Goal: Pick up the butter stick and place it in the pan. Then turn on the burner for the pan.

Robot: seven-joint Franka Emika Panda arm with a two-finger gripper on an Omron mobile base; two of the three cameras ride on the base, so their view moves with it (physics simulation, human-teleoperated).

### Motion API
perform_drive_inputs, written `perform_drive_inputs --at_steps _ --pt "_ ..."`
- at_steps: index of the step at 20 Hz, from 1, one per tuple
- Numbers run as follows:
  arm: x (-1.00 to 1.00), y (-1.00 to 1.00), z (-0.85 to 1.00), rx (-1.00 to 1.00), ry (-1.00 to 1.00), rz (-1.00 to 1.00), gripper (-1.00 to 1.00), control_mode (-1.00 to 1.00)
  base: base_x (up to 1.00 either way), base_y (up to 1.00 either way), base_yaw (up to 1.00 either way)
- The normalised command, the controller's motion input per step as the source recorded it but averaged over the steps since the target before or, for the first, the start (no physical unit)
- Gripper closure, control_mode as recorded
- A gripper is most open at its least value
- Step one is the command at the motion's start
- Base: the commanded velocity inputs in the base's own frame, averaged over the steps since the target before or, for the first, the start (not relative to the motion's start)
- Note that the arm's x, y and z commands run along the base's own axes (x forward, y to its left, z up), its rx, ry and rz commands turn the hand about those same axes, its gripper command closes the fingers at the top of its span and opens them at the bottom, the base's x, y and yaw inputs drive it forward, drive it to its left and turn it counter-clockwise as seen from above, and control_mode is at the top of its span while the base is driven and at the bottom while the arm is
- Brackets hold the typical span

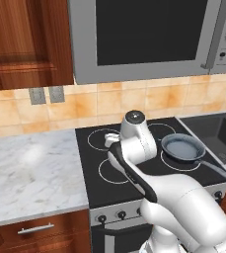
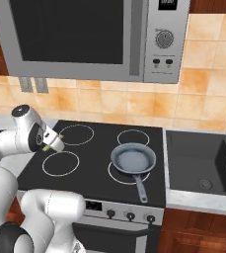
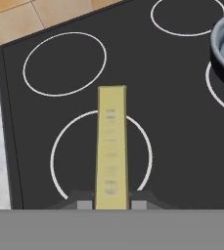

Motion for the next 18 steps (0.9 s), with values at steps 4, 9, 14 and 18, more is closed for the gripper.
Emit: perform_drive_inputs --at_steps 4,9,14,18 --pt "0.07 0.07 0.00 0.00 0.00 0.00 1.00 -1.00 0.04 0.16 0.00" --pt "0.07 -0.25 -0.01 0.02 -0.02 0.00 1.00 -1.00 0.00 0.00 0.00" --pt "-0.27 -0.53 0.00 0.02 -0.06 -0.02 1.00 -1.00 0.00 0.00 0.00" --pt "-0.35 -0.56 0.00 0.04 -0.01 -0.03 1.00 -1.00 0.00 0.00 0.00"
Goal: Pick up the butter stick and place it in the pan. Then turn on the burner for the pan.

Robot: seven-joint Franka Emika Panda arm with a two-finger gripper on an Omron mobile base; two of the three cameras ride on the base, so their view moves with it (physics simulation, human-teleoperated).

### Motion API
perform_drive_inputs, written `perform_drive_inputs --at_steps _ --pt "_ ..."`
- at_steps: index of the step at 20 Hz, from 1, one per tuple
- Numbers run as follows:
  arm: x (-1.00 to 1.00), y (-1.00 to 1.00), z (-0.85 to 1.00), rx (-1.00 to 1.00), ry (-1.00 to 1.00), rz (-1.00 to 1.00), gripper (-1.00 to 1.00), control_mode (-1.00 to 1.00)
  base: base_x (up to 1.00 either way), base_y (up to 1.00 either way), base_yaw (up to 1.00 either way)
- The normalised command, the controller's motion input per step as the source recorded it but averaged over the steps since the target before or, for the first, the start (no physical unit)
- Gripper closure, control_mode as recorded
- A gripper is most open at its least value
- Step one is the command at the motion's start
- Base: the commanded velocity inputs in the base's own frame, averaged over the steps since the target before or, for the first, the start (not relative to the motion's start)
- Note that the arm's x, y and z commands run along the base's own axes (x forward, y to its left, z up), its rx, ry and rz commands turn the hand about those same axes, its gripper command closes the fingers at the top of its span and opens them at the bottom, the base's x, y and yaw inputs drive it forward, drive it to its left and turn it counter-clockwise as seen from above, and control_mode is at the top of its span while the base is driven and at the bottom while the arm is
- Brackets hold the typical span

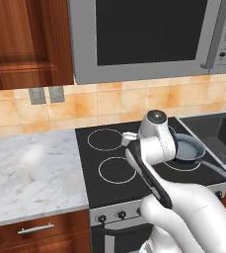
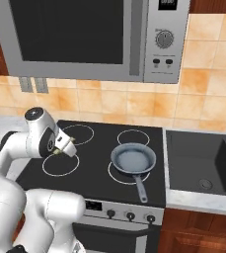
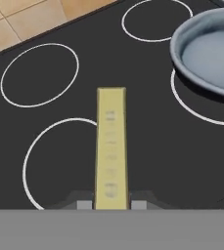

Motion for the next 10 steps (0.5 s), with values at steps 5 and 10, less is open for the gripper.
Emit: perform_drive_inputs --at_steps 5,10 --pt "-0.37 -0.60 0.00 0.06 0.00 -0.05 1.00 -1.00 0.00 0.00 0.00" --pt "-0.29 -0.81 0.00 0.09 0.00 -0.10 1.00 -1.00 0.00 0.00 0.00"
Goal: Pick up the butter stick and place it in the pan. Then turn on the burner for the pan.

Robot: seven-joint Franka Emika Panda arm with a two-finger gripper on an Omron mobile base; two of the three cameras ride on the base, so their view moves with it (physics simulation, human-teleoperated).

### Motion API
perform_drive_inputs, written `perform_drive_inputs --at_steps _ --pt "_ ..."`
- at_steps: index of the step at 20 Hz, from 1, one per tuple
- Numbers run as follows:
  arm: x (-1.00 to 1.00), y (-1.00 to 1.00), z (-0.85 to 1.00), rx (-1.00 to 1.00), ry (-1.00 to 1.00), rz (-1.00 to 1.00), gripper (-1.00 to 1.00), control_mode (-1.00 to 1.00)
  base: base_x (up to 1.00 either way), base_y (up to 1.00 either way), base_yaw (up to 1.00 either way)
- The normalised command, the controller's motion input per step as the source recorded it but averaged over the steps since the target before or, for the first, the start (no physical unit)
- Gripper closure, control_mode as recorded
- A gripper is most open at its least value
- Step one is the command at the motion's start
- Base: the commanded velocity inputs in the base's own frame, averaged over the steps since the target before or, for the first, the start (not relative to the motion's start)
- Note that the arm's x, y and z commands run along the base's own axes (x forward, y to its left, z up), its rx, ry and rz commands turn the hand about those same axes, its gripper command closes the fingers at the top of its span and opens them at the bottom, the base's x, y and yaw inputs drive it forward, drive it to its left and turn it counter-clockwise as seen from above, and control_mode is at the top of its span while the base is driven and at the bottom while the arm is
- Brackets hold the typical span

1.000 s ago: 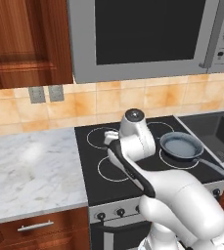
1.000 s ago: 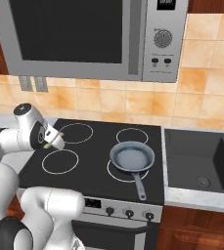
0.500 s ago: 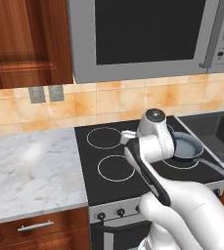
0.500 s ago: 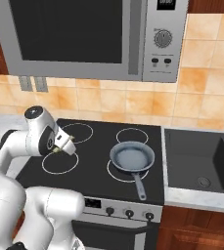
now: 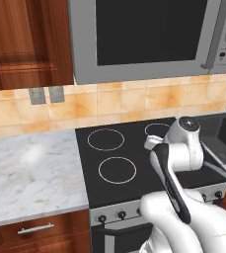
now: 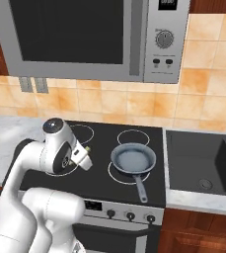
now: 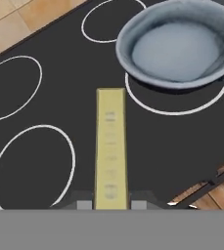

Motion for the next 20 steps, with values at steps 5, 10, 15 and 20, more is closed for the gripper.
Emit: perform_drive_inputs --at_steps 5,10,15,20 --pt "-0.10 -0.84 0.00 0.11 0.00 -0.11 1.00 -1.00 0.00 0.00 0.00" --pt "0.00 -0.63 0.15 0.07 0.01 -0.13 1.00 -1.00 0.00 0.00 0.00" --pt "0.00 -0.45 0.21 0.04 0.05 -0.14 1.00 -1.00 0.00 0.00 0.00" --pt "0.00 -0.39 0.13 0.03 0.09 -0.12 1.00 -1.00 0.00 0.00 0.00"
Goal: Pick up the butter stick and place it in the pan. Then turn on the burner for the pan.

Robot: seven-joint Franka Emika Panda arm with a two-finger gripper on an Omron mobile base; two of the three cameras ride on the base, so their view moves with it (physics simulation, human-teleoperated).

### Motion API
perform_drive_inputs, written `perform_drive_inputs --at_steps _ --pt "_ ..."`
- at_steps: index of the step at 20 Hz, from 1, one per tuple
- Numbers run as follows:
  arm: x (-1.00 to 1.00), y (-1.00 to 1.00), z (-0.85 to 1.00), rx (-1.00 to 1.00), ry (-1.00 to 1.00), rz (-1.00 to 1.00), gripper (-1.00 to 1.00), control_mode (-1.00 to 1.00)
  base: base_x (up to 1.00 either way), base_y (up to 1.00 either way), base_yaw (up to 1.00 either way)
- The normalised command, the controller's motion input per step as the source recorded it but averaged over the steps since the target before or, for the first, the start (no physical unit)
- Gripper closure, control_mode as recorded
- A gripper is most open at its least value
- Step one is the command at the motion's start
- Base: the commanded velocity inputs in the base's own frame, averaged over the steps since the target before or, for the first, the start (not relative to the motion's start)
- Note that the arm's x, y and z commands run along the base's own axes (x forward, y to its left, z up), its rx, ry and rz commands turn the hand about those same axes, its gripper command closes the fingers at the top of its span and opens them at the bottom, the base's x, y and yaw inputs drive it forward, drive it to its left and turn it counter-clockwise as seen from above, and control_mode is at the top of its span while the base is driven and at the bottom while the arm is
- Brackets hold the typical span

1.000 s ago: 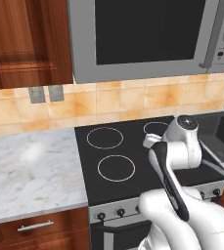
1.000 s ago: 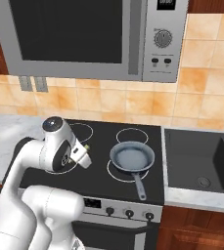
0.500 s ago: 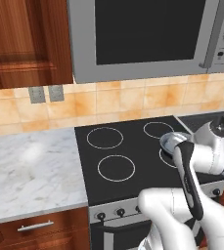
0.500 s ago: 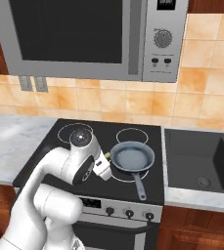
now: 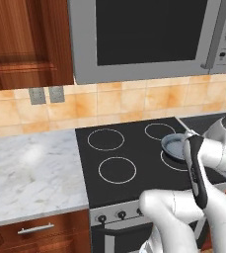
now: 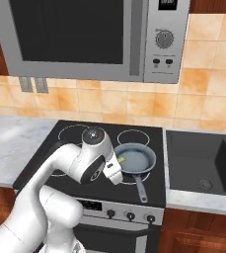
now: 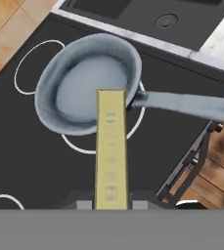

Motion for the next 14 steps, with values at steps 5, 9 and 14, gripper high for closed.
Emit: perform_drive_inputs --at_steps 5,9,14 --pt "0.13 -0.21 0.00 0.01 0.02 -0.04 1.00 -1.00 0.00 0.00 0.00" --pt "0.42 -0.06 0.00 0.00 0.08 0.00 1.00 -1.00 0.00 0.00 0.00" --pt "0.35 -0.05 -0.02 0.00 0.04 0.00 1.00 -1.00 0.00 0.00 0.00"
